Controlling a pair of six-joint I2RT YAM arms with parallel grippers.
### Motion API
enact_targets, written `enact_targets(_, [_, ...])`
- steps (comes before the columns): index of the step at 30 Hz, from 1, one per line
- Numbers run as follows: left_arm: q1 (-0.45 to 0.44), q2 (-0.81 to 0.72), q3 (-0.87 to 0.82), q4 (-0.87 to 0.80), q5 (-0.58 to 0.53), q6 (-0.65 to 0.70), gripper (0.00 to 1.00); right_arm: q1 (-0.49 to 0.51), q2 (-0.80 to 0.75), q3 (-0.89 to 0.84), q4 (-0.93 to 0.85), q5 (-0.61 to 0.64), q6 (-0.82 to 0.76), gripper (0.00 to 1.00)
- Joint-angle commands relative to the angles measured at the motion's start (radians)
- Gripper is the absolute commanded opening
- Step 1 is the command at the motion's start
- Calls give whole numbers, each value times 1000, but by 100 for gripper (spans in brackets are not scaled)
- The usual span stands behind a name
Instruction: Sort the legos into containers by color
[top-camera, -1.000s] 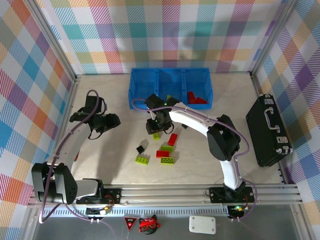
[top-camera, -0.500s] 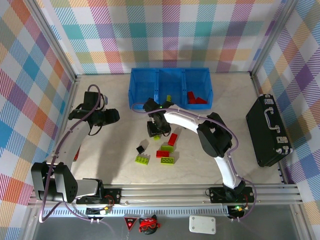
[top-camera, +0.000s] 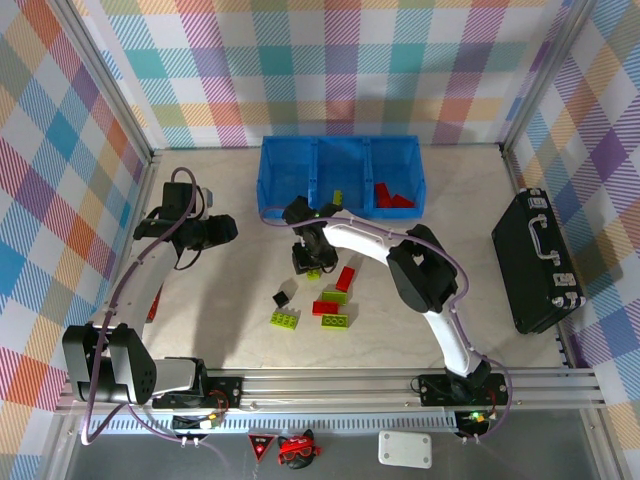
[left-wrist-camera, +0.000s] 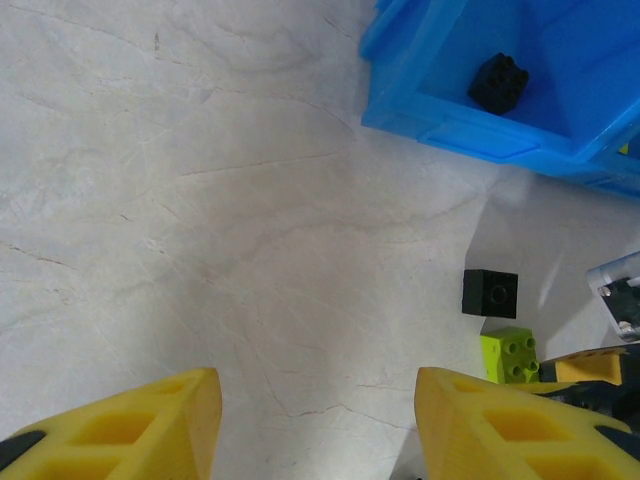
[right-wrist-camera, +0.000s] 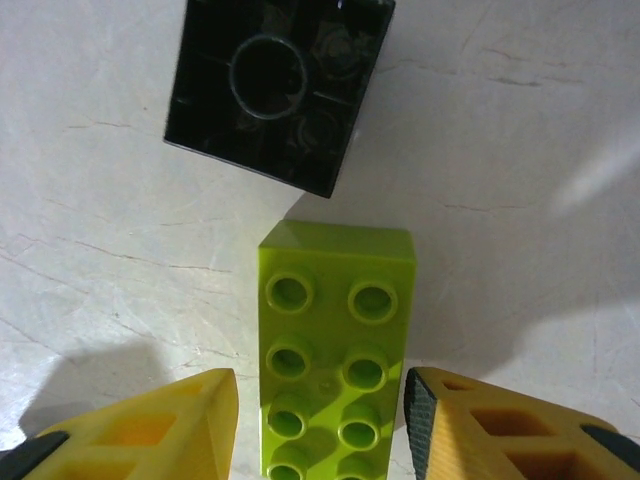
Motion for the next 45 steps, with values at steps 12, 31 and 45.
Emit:
enact_targets(12, [13,-23,-12,16,18,12,54,10,-22,29,-23,35,12,34])
enact_targets(31, [13,-38,-23,12,19,11,54,-115,-98,208,-102,79,-73,33])
enact_targets(45, [10,2,-22,-8,46,9,54,-306,54,396,-89,90,-133,33])
